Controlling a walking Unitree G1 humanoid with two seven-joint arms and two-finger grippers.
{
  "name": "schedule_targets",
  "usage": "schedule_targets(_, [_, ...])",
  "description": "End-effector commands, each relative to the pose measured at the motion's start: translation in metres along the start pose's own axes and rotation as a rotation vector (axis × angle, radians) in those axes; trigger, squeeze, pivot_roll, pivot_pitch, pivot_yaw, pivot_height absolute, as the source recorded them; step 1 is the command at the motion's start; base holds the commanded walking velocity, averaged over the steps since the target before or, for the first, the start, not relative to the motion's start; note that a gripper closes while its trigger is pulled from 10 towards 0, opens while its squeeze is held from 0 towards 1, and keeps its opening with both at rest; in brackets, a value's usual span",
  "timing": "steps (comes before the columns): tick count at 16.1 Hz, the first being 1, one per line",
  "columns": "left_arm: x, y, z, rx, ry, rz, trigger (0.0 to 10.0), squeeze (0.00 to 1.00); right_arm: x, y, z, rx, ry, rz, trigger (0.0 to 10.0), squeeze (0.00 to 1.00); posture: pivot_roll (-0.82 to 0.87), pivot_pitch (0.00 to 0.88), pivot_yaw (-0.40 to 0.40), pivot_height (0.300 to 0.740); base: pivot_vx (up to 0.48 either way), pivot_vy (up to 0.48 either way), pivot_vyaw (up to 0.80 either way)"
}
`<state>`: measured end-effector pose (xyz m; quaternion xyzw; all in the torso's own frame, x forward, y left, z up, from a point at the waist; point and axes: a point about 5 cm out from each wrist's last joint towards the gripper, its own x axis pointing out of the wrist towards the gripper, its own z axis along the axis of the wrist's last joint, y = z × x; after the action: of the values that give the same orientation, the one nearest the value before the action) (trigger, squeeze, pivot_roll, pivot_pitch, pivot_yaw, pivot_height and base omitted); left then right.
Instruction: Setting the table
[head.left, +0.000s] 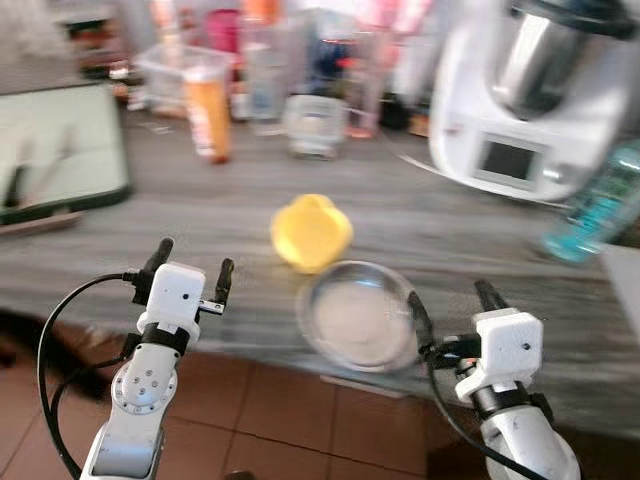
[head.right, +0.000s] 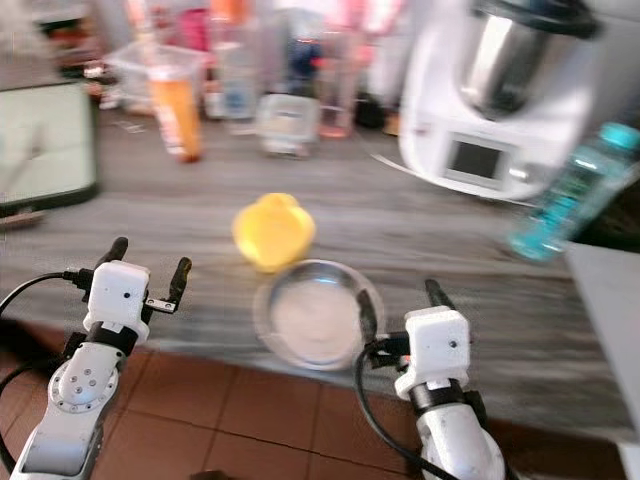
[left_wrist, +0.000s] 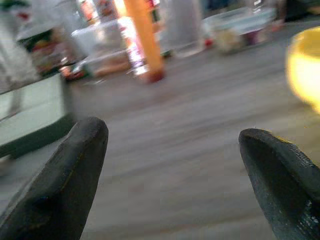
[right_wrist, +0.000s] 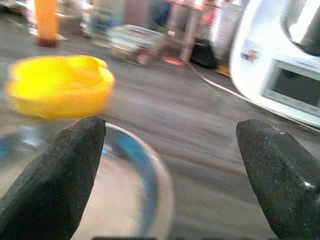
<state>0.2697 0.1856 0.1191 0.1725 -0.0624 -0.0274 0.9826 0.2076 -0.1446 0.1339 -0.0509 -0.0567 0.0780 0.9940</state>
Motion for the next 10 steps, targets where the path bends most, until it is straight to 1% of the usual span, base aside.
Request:
schedule_targets(1, [0.0005,-0.0015,0.0019,0.003,-0.003,-0.001,10.0,0.0,-0.0022,-0.0032,-0.0019,-0.009,0.012,-0.016,10.0,0.0,0.17,0.111,-0.074,0.74,0.0,0.48,0.0])
schedule_targets(4, [0.0013,-0.0032,0.0029,0.005,-0.008,-0.006,10.0,0.0,-0.0026,-0.003,-0.0023,-0.013,0.012,-0.018,10.0,0.0,0.16,0.11,-0.067,0.74,0.0,0.48,0.0])
schedule_targets(5, [0.0016,-0.0038,0.0046,0.01,-0.023,-0.01,10.0,0.0,-0.0025,-0.0031,-0.0025,-0.015,0.011,-0.021,10.0,0.0,0.16,0.11,-0.068,0.74,0.0,0.48,0.0])
schedule_targets(7, [0.0018,-0.0052,0.0071,0.034,-0.041,-0.019,10.0,0.0,-0.0027,-0.0036,-0.0023,-0.021,0.011,-0.023,10.0,0.0,0.16,0.109,-0.069,0.74,0.0,0.0,0.0])
schedule_targets(10, [0.0017,-0.0076,0.0089,0.032,-0.05,-0.02,10.0,0.0,-0.0024,-0.0041,-0.0019,-0.029,0.007,-0.026,10.0,0.0,0.16,0.107,-0.072,0.74,0.0,0.0,0.0])
